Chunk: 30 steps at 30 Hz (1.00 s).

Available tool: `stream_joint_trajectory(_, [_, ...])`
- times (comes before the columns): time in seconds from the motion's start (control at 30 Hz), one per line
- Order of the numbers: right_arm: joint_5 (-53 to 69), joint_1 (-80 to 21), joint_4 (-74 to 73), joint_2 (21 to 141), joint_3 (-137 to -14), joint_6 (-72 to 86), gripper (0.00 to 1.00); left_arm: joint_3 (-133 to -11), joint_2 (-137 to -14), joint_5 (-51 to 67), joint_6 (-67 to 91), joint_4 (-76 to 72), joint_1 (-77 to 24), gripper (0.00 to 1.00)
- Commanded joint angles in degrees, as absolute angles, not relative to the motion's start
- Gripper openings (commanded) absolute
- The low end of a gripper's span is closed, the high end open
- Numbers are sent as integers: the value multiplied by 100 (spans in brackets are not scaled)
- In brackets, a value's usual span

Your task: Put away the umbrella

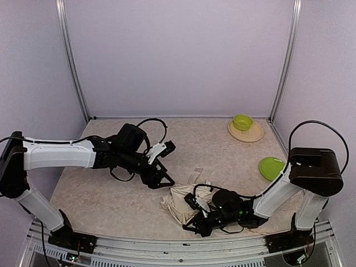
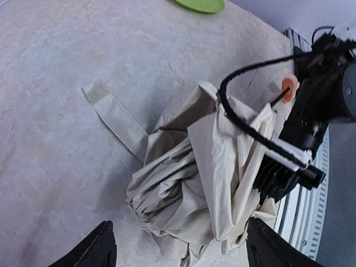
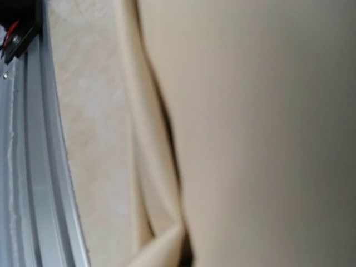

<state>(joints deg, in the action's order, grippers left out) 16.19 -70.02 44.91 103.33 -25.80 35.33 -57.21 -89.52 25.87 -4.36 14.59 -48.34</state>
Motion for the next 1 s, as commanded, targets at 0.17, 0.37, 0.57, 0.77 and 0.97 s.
stream_joint_trajectory(0.17, [1771,-7049,2440,10550,-2958,2983,0,-4140,-8502,2398,2412,-575,-4765,94])
stream_joint_trajectory(0.37, [2003,-6974,2537,10576,-3106,2757,0,-4199,-8350,1598,1009,-1061,-5570,99])
stream_joint_trajectory(0.57, [2295,-6889,2906,10722,-3048,2769,0,-5313,-8953,998,390,354,-5662,99])
stream_joint_trajectory(0.77, [2560,-6720,3503,10644,-2835,2905,0,-5252,-7762,-108,-1382,661,-6229,99])
stream_joint_trajectory(0.97, [2682,-6644,3710,10649,-2796,2943,0,-4572,-7548,386,-2877,804,-6233,99])
